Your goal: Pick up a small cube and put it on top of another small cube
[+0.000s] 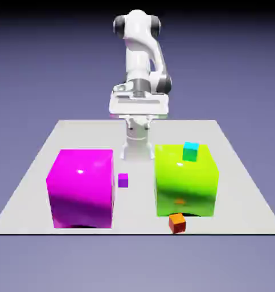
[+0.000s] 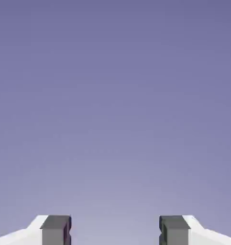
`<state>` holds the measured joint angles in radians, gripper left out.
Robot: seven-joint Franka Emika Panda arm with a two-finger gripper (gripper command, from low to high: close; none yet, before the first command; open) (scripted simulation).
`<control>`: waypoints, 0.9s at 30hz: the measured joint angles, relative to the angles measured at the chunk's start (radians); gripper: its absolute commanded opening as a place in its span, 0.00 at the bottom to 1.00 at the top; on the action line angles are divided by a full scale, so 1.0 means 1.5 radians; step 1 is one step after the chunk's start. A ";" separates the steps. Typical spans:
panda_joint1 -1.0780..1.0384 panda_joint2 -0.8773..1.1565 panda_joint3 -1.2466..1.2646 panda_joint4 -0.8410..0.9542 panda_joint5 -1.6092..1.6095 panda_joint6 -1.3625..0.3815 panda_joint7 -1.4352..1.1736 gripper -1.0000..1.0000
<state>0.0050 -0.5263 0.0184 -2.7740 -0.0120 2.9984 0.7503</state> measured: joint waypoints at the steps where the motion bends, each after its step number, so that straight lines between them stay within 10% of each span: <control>1: -0.004 0.024 0.010 0.020 -0.007 -0.021 0.005 0.50; 27: -0.104 0.652 0.274 0.538 -0.179 -0.577 0.138 0.50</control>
<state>-0.1511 0.4522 0.4301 -1.9677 -0.2806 2.1334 0.9574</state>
